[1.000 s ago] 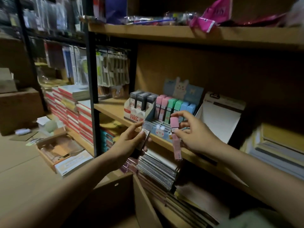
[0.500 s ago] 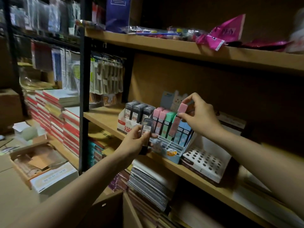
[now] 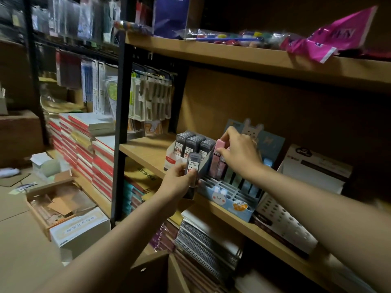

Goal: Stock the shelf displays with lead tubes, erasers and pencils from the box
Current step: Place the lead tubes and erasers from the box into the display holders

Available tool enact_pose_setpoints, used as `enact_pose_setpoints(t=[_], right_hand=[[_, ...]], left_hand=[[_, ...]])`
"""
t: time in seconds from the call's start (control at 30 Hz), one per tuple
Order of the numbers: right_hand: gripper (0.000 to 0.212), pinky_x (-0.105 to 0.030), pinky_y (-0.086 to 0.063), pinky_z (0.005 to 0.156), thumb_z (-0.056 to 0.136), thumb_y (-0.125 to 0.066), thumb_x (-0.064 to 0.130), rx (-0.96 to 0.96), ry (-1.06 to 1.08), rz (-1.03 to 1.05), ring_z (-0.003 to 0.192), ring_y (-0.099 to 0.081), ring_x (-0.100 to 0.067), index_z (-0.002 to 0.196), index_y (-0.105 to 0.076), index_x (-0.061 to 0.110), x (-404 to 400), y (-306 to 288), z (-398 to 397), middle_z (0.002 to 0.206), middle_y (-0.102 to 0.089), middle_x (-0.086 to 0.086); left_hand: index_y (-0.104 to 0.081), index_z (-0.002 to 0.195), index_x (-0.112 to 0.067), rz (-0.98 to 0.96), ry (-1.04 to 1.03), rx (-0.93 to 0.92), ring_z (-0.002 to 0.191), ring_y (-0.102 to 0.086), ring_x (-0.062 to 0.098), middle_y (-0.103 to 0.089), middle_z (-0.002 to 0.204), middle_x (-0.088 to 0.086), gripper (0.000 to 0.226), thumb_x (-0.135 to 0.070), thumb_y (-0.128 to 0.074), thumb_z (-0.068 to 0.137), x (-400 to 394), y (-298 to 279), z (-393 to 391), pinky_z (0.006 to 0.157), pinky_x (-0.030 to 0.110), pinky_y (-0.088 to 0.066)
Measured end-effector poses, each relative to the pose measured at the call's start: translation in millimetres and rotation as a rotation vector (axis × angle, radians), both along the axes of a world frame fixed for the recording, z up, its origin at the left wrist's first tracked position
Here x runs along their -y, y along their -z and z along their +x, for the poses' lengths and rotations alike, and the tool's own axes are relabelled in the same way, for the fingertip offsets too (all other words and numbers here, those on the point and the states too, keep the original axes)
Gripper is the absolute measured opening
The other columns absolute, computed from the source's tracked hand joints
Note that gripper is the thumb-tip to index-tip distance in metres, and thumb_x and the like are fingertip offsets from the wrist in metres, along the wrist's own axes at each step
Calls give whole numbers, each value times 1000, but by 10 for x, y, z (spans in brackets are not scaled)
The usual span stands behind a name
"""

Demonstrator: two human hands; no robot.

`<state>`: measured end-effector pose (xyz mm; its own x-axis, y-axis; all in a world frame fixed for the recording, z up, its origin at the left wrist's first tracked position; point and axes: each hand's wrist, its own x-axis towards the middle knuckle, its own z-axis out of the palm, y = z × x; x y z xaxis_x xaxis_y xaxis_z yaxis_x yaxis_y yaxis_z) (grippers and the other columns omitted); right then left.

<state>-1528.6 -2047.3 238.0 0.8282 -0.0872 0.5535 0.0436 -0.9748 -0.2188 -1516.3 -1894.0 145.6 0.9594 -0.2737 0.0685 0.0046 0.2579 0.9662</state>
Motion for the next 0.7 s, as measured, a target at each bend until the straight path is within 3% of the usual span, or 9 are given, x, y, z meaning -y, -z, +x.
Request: enact_pose_setpoints(t=[0.17, 0.33, 0.63, 0.7], right_hand=[[18, -42, -38, 97, 90, -67, 28, -3, 41, -26, 92, -61, -23, 99, -53, 22, -2, 106, 128, 90, -68, 0], [18, -40, -34, 91, 87, -69, 31, 80, 65, -96, 100, -52, -24, 94, -55, 21, -6, 187, 183, 95, -63, -1], [23, -40, -35, 95, 86, -70, 36, 104, 120, -191, 109, -47, -24, 103, -67, 21, 62, 202, 98, 109, -51, -3], [29, -38, -37, 95, 89, -67, 36, 122, 84, -145, 107, -49, -24, 114, -68, 23, 90, 148, 72, 109, -49, -2]], left_hand=[[-59, 114, -15, -55, -5, -8, 83, -67, 16, -65, 102, 10, 17, -18, -49, 100, -27, -33, 34, 73, 32, -57], [-60, 113, -14, -46, 1, 19, 87, -68, 18, -66, 103, 11, 16, -16, -50, 100, -4, -24, 41, 83, 39, -56], [-62, 108, -16, -80, 15, 30, 84, -72, 16, -70, 96, 6, 13, -15, -54, 97, 22, 31, 10, 71, 31, -56], [-62, 107, -18, -90, 19, 30, 83, -73, 16, -71, 95, 4, 13, -17, -55, 97, 6, 38, -4, 67, 30, -56]])
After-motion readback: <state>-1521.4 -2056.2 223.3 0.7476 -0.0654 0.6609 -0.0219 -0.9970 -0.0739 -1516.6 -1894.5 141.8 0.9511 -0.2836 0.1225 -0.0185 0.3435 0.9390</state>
